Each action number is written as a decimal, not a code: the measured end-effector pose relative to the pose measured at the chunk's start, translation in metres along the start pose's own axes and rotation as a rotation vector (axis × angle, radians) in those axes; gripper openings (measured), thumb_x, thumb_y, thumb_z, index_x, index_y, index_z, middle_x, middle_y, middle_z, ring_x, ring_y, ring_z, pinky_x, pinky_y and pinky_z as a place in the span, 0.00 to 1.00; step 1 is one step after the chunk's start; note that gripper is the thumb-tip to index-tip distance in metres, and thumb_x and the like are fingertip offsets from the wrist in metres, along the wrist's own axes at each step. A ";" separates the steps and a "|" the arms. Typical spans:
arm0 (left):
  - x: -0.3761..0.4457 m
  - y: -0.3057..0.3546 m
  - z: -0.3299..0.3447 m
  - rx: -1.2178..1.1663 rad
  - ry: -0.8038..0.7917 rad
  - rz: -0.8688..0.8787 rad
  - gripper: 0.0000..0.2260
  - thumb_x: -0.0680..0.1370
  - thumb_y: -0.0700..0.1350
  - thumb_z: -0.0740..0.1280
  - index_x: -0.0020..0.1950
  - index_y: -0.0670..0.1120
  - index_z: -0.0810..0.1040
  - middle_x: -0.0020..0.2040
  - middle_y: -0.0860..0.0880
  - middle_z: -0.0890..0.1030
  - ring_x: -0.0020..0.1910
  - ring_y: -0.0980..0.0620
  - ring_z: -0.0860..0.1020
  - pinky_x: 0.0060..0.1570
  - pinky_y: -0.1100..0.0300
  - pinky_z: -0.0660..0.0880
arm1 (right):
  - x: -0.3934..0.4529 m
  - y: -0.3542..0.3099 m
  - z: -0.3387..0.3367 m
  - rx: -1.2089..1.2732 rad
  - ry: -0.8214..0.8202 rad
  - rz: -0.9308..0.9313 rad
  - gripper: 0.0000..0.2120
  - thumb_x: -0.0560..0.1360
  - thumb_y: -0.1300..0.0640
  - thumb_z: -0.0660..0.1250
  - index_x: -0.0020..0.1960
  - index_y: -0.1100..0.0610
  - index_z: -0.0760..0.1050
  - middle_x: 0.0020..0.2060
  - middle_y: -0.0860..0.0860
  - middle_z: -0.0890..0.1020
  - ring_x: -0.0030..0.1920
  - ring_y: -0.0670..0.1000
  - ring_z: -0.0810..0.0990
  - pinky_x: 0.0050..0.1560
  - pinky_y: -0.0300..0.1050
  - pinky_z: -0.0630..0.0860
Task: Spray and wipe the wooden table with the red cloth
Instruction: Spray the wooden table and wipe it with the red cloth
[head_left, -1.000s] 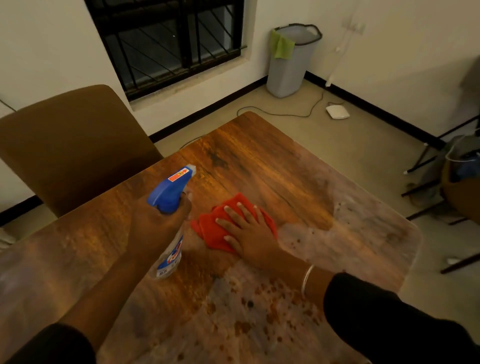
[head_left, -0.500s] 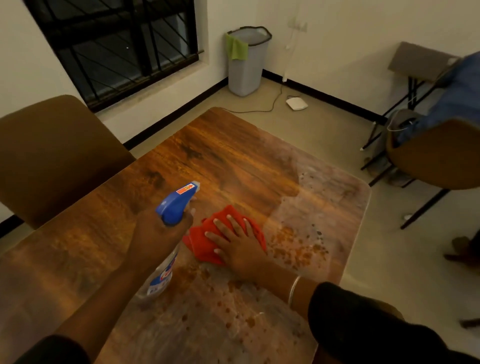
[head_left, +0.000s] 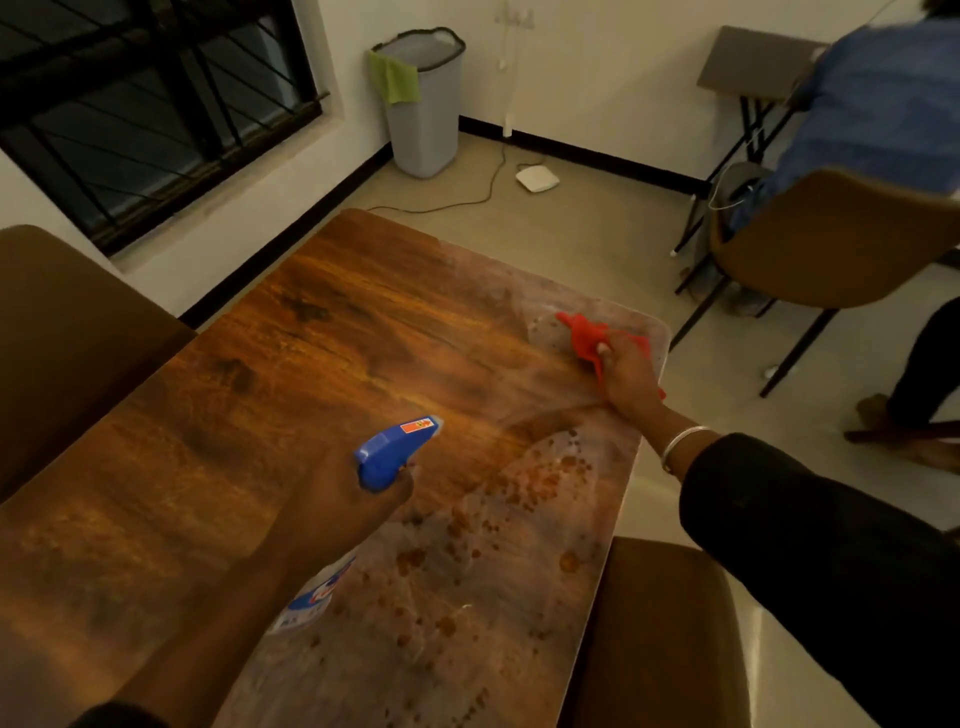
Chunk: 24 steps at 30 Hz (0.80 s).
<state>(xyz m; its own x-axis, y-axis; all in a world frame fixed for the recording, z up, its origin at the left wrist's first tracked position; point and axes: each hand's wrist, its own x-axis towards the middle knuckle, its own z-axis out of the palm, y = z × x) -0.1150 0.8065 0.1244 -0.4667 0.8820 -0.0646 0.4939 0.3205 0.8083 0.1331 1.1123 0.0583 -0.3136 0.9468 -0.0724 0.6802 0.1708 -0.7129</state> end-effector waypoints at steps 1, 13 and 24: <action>0.002 0.005 0.006 0.013 -0.017 0.013 0.12 0.66 0.62 0.68 0.42 0.57 0.76 0.26 0.52 0.76 0.24 0.60 0.74 0.24 0.67 0.70 | 0.002 0.013 -0.010 -0.050 -0.013 0.014 0.16 0.88 0.62 0.57 0.71 0.65 0.75 0.69 0.62 0.79 0.69 0.62 0.76 0.74 0.55 0.69; 0.040 0.058 0.065 0.124 -0.013 0.124 0.13 0.71 0.45 0.73 0.31 0.47 0.71 0.25 0.60 0.74 0.23 0.59 0.70 0.26 0.68 0.66 | 0.016 0.050 -0.019 -0.038 -0.018 -0.004 0.17 0.88 0.58 0.57 0.73 0.63 0.75 0.68 0.60 0.79 0.68 0.60 0.77 0.72 0.57 0.70; 0.057 0.059 0.065 0.207 0.024 0.060 0.16 0.74 0.53 0.73 0.33 0.46 0.73 0.24 0.50 0.72 0.21 0.57 0.69 0.25 0.68 0.67 | 0.029 0.062 -0.009 -0.081 0.016 -0.021 0.17 0.88 0.56 0.57 0.72 0.60 0.75 0.68 0.58 0.79 0.70 0.63 0.74 0.73 0.62 0.68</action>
<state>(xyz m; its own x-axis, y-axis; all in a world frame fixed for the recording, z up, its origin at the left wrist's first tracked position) -0.0645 0.8978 0.1306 -0.4479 0.8940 -0.0044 0.6602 0.3341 0.6727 0.1721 1.1525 0.0179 -0.3186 0.9467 -0.0466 0.7252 0.2118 -0.6552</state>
